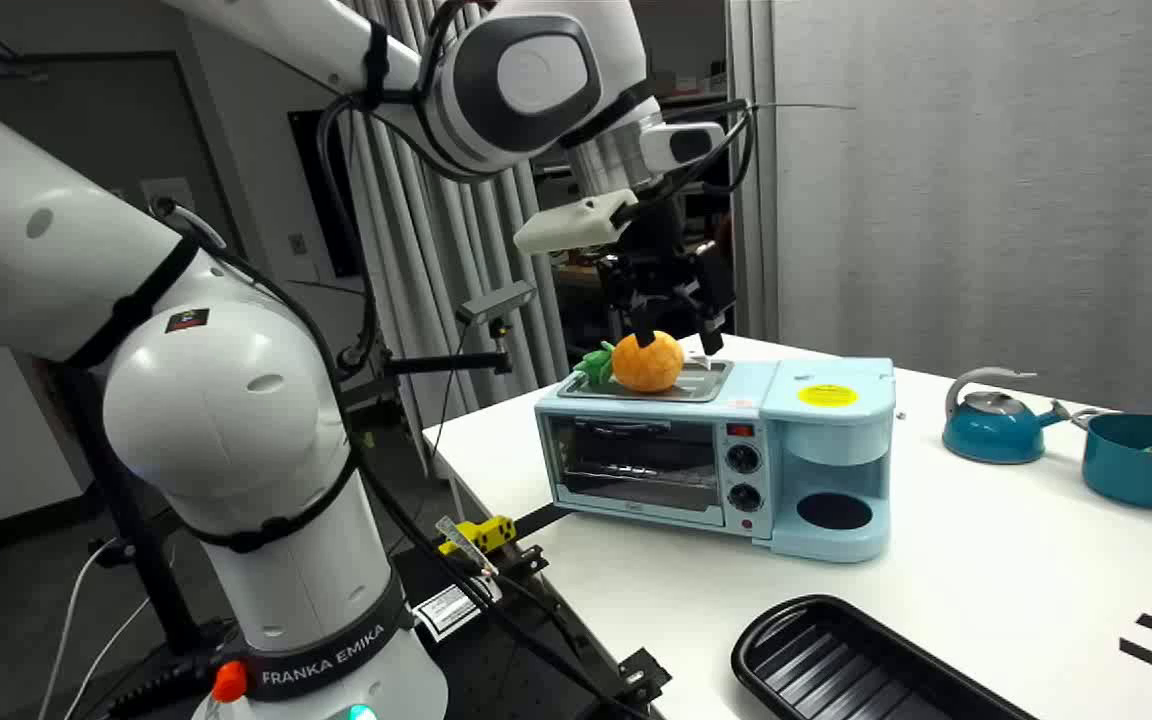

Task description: Press the button on the top right side of the breakfast maker

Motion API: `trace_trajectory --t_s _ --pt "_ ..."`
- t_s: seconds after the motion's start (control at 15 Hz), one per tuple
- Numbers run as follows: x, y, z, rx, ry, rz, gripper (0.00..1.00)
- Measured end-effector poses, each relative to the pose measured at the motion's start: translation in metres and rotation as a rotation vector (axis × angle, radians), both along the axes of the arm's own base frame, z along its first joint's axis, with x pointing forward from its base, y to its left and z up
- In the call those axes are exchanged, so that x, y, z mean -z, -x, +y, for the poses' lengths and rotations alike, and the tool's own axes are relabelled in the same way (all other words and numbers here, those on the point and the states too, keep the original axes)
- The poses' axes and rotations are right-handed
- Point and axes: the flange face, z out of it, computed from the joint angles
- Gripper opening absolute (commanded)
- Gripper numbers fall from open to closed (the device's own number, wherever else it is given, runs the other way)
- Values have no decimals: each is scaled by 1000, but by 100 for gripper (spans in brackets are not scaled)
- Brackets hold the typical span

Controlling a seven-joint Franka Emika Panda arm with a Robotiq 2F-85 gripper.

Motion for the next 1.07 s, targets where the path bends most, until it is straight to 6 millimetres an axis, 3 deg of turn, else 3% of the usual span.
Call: trace_trajectory --t_s 1.07 --pt "3 -2 0 0 0 13 100"
